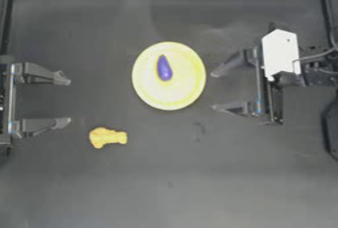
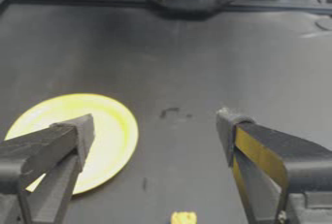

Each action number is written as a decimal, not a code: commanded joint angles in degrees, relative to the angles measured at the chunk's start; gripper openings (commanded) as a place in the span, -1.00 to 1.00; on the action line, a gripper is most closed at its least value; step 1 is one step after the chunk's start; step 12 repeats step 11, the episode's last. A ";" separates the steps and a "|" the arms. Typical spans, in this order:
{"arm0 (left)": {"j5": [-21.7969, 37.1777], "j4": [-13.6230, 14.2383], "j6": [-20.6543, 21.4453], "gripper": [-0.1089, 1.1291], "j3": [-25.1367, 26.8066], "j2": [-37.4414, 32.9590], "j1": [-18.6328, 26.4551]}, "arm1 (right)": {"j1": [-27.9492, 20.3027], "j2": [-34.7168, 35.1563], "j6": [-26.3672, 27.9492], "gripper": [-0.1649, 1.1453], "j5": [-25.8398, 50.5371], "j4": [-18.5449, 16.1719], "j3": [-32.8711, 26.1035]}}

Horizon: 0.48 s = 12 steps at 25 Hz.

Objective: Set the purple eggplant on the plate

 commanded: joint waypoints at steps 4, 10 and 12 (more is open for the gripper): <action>-0.18 -0.09 0.09 0.84 -0.88 0.62 0.09 | 1.41 -5.36 0.00 0.73 -4.04 3.08 4.04; -0.18 0.00 0.09 0.84 -0.79 0.62 0.09 | 2.81 -9.32 0.00 0.73 -7.56 4.39 7.73; -0.18 -0.09 0.09 0.84 -0.88 0.62 0.09 | 3.08 -9.93 0.00 0.73 -8.17 4.39 8.26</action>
